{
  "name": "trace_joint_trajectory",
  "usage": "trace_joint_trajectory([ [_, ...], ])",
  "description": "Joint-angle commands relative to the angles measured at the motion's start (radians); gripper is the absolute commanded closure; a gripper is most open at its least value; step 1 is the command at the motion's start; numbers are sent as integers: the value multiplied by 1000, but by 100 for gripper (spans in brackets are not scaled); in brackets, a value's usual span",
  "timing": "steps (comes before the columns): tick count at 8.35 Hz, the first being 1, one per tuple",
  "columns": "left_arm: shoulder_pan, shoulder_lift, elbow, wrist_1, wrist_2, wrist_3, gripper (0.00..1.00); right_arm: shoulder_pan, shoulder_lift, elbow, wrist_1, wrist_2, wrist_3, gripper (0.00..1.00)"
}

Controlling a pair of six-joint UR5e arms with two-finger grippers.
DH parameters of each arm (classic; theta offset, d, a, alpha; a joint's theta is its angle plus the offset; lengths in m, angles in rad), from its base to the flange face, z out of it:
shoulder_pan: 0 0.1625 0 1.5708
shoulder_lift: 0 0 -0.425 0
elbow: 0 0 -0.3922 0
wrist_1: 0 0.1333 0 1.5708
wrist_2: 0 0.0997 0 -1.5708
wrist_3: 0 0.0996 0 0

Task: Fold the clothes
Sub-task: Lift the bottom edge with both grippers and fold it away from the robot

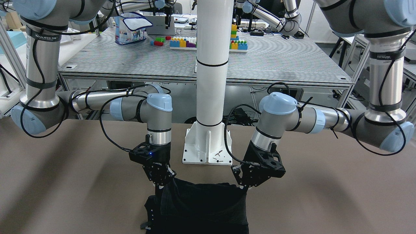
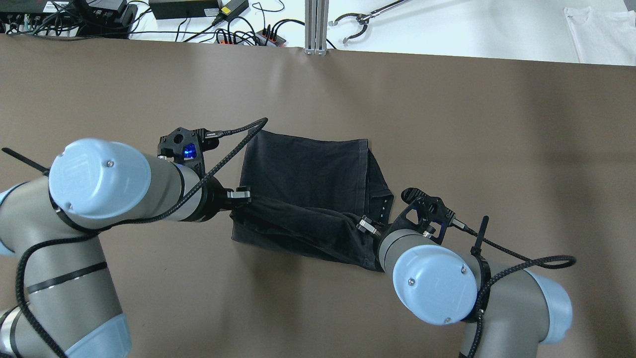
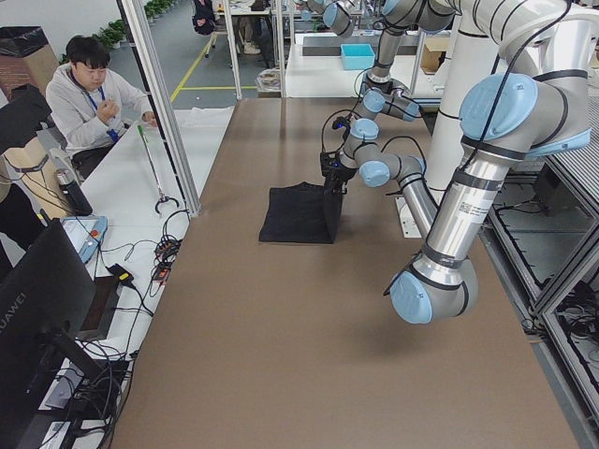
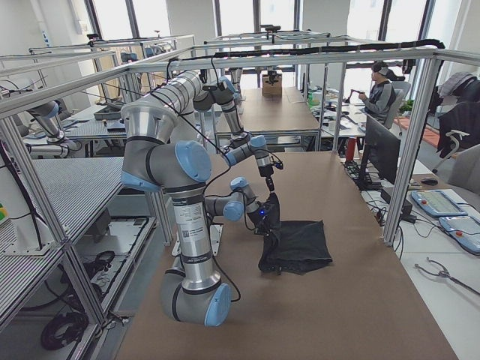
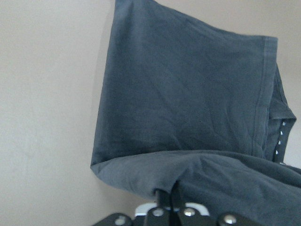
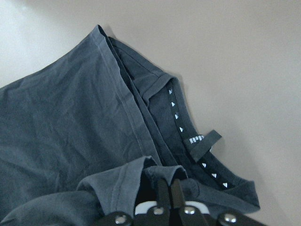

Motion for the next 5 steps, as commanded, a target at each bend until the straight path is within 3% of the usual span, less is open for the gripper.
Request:
trace_joint_trajectory([
  [1, -84, -46, 100, 0, -22, 55, 100, 66, 36, -75, 2, 1, -56, 100],
  [3, -120, -152, 268, -3, -14, 94, 100, 119, 69, -162, 19, 3, -115, 100],
  [5, -141, -238, 431, -14, -11, 143, 100, 149, 79, -263, 115, 3, -166, 100],
])
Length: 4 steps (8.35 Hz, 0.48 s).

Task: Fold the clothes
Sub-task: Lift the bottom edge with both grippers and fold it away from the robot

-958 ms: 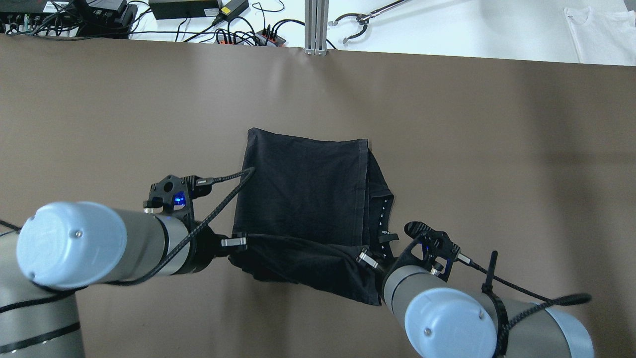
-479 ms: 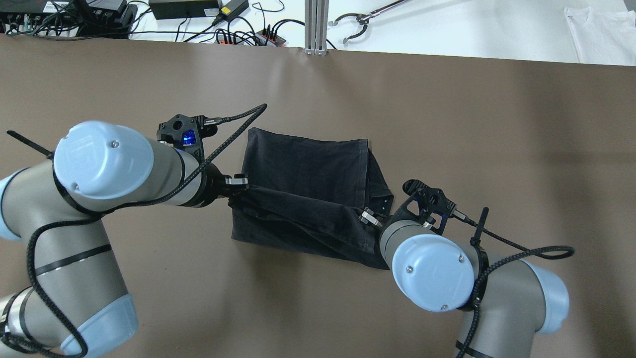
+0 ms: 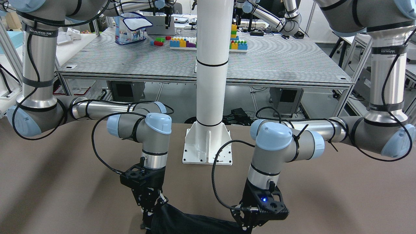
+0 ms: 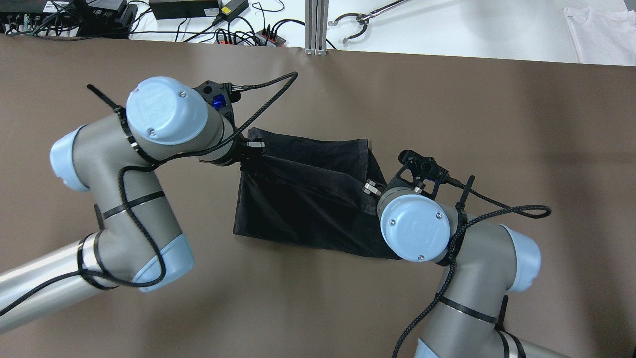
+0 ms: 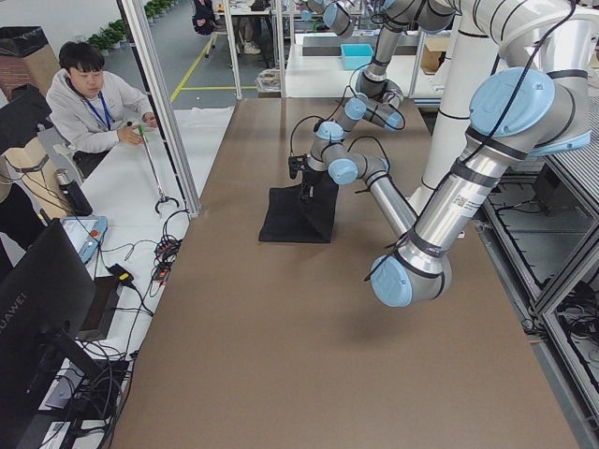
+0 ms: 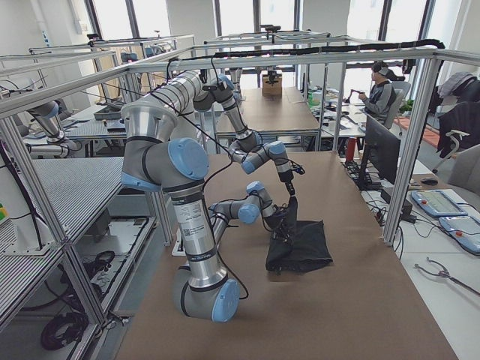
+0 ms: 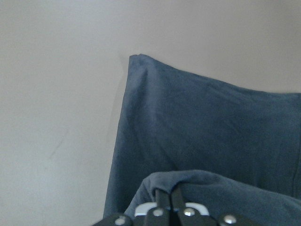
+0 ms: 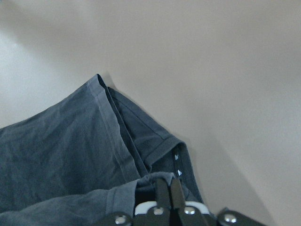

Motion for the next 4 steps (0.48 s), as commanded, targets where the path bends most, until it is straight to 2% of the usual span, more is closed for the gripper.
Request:
trace_joint_trajectory([
  [1, -36, -97, 216, -32, 3, 65, 100, 51, 37, -170, 125, 2, -75, 100],
  [3, -56, -108, 361, -168, 3, 99, 100, 79, 120, -334, 200, 5, -103, 100],
  [4, -63, -108, 376, -190, 5, 113, 100, 91, 145, -388, 239, 17, -106, 100],
])
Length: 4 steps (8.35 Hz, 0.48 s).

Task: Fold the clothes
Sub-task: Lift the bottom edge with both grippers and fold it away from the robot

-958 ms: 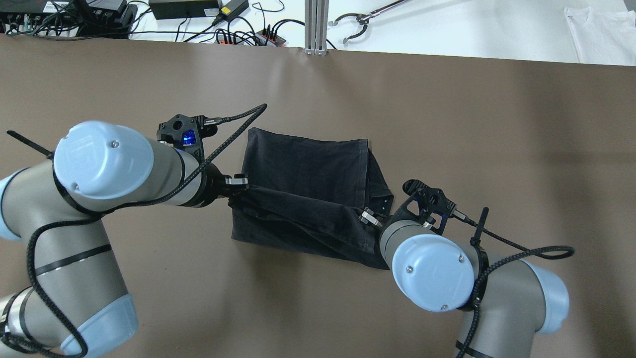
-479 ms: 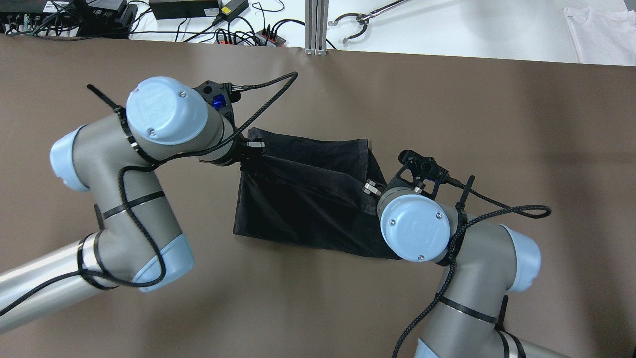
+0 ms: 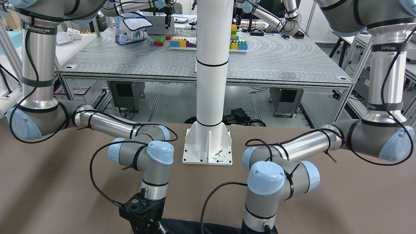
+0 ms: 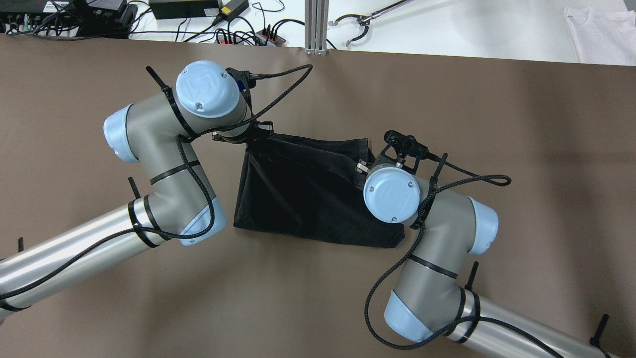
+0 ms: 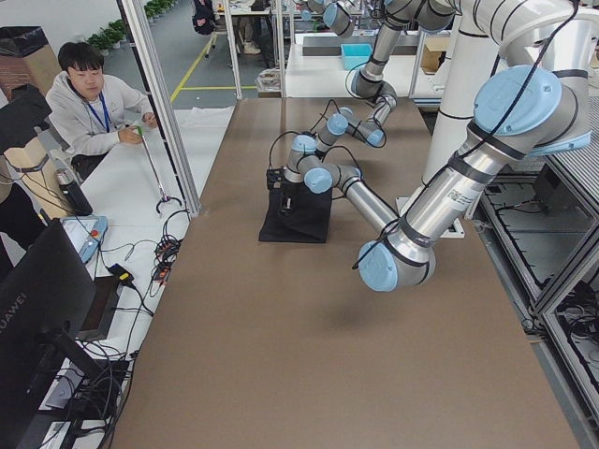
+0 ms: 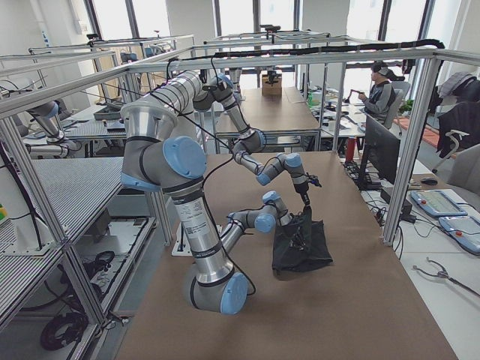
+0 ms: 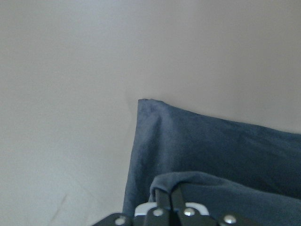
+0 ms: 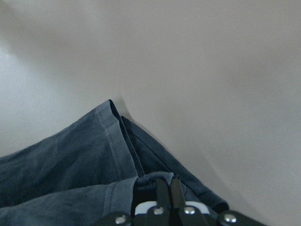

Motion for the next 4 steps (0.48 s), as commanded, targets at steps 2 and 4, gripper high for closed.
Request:
trace_joint_trajectory([
  [2, -25, -6, 124, -79, 1, 53, 100, 40, 94, -232, 142, 14, -67, 100],
  [4, -39, -12, 198, -170, 1, 101, 47, 98, 94, -334, 236, 70, -176, 67],
])
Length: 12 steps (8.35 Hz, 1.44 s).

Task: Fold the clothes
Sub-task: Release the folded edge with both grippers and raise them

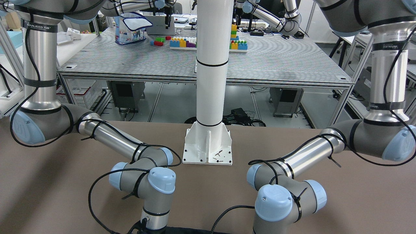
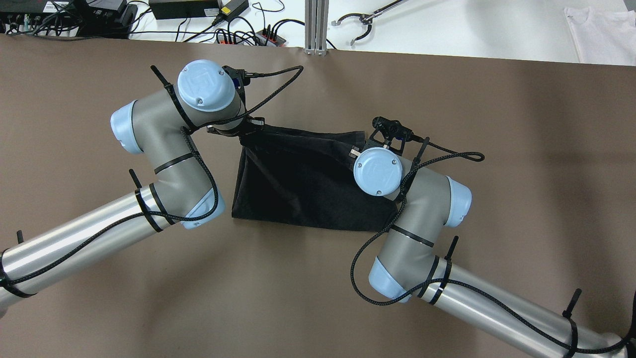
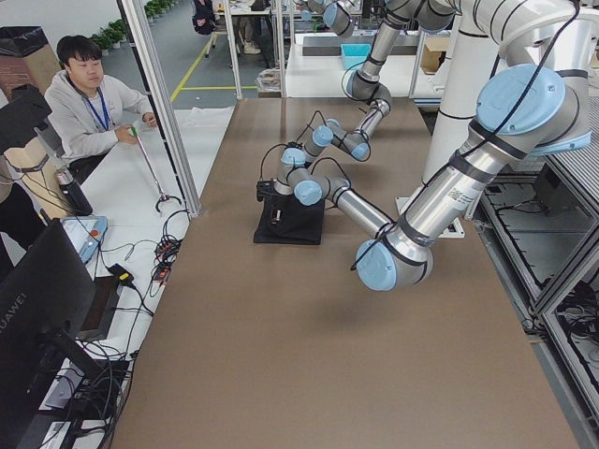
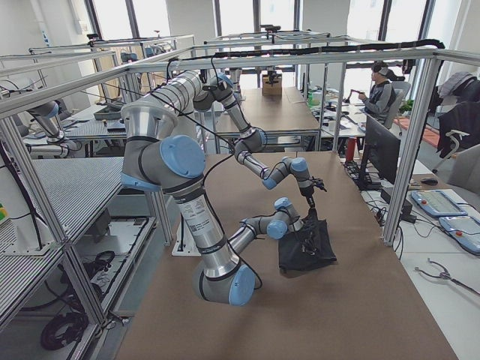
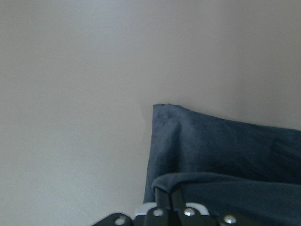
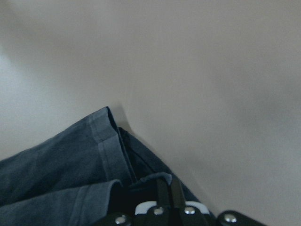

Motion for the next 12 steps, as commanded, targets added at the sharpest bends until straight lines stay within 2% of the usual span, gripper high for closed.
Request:
trace_joint_trajectory([
  [1, -17, 0, 70, -111, 0, 64, 0, 89, 10, -103, 94, 76, -154, 19],
  [2, -33, -2, 60, -113, -3, 63, 0, 127, 32, -90, 93, 146, -158, 9],
  [3, -34, -2, 57, -113, -4, 62, 0, 141, 52, -55, 84, 225, -152, 8],
  [5, -41, -8, 48, -113, -11, 55, 0, 139, 45, -28, 84, 231, -39, 9],
  [6, -73, -20, 31, -107, -24, 57, 0, 139, 42, -24, 85, 241, -51, 8],
  [8, -160, -8, 26, -104, -148, 87, 0, 196, -10, -19, 82, 322, -267, 7],
  [9, -188, 44, 5, -103, -150, 148, 0, 250, -70, -15, 82, 372, -428, 7],
  [10, -236, 126, -44, -101, -152, 266, 0, 307, -146, -1, 82, 408, -610, 6],
  [12, -367, 332, -136, -101, -152, 542, 0, 446, -327, 72, 82, 403, -982, 6],
])
